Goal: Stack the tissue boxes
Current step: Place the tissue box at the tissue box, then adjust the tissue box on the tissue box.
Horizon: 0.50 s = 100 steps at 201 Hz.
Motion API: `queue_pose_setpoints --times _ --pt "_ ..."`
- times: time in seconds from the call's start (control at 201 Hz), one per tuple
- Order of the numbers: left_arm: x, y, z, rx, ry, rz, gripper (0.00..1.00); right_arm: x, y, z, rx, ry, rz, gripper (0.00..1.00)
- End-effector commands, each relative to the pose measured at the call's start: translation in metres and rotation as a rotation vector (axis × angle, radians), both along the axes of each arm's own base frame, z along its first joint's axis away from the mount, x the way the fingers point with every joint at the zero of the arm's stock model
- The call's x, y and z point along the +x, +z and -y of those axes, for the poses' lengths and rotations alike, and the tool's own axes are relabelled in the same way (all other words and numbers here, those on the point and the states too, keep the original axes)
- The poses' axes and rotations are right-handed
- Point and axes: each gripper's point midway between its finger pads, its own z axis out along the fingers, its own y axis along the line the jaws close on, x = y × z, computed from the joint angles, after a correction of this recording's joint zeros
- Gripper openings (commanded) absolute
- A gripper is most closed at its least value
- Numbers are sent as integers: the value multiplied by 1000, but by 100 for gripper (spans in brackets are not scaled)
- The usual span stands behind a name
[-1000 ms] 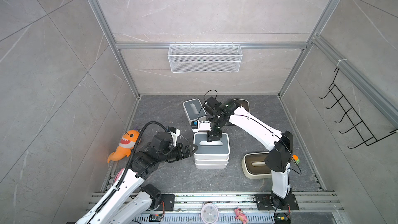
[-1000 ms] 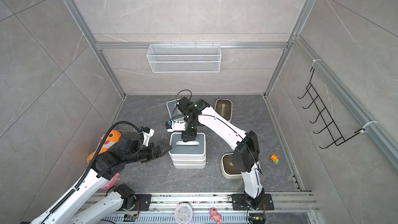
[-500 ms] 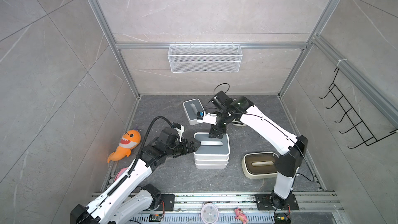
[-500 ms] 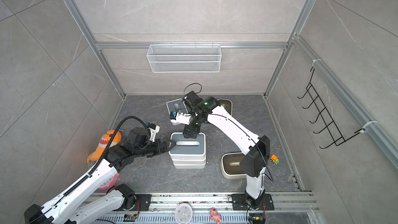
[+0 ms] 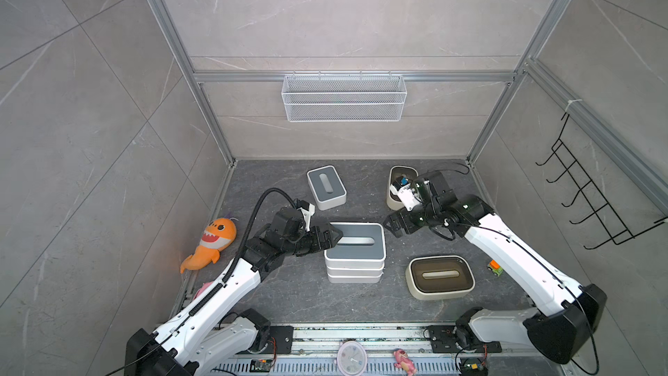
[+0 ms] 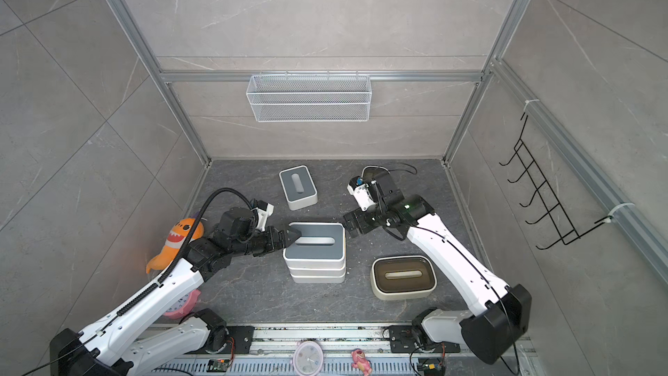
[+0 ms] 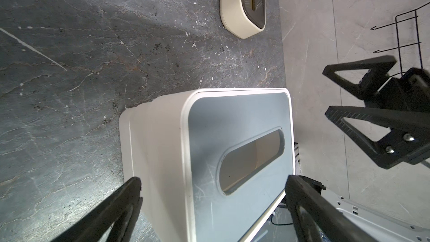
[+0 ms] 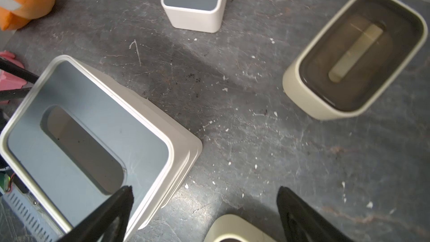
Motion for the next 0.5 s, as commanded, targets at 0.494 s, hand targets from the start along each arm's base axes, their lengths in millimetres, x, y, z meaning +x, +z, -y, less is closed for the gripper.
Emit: queue_pose_setpoints --times 0.494 --pt "-17 27 21 -92 -71 37 99 5 15 14 130 -163 56 100"
